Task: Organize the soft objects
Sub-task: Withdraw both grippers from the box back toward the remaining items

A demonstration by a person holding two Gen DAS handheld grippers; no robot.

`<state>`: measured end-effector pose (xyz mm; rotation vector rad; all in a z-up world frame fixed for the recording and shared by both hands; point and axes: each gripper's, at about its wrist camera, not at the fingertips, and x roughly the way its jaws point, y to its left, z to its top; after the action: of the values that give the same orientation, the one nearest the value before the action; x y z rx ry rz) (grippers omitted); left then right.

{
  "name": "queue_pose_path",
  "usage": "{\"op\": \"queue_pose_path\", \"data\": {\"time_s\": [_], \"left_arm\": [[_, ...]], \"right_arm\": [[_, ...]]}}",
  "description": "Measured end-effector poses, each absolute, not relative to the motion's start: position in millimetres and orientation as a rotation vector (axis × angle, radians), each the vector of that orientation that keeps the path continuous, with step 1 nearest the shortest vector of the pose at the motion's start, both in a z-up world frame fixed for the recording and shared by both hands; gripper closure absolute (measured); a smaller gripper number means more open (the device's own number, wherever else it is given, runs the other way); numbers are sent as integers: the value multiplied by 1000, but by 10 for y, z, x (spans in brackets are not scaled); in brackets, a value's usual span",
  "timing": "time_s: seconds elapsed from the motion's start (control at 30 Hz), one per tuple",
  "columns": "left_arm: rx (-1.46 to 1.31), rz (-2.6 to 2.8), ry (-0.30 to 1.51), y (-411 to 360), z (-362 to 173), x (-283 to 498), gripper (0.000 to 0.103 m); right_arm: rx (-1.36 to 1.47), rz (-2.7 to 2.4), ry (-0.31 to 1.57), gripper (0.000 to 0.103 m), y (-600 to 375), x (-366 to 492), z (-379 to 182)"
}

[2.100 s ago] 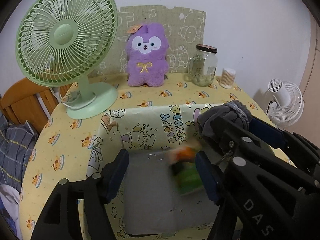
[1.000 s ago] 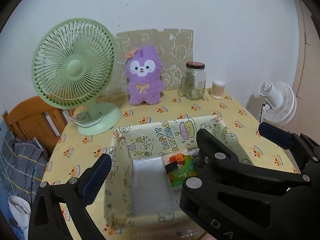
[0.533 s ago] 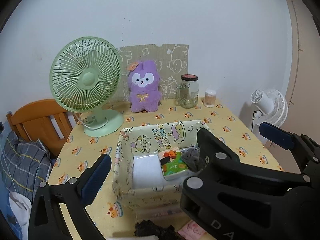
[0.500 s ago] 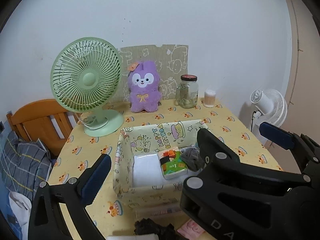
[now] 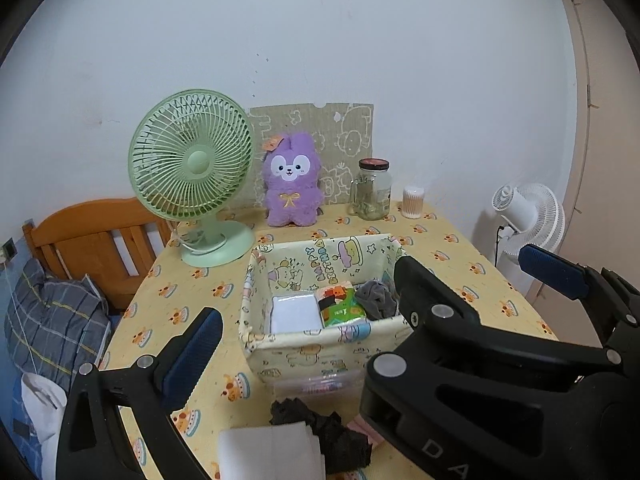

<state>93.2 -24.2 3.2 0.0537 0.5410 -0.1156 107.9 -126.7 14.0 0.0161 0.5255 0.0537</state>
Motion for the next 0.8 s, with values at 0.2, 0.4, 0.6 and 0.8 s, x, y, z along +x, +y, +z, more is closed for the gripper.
{"op": "queue_pose_path", "data": {"time_s": [0.2,0.4,0.6,0.8], "left_arm": [[52,-121,521,-252,5,757,0],[49,-127,532,-234,-99,670,0],[63,-122,531,-232,-179,575,0],[64,-106,532,-220,-225,518,0]], "right_arm": [[6,58,513,8,-1264,877,130],[0,59,524,8,-1250,792,43],[15,61,528,8,-1248,701,-58],[8,83,524,8,-1212,652,-106]]}}
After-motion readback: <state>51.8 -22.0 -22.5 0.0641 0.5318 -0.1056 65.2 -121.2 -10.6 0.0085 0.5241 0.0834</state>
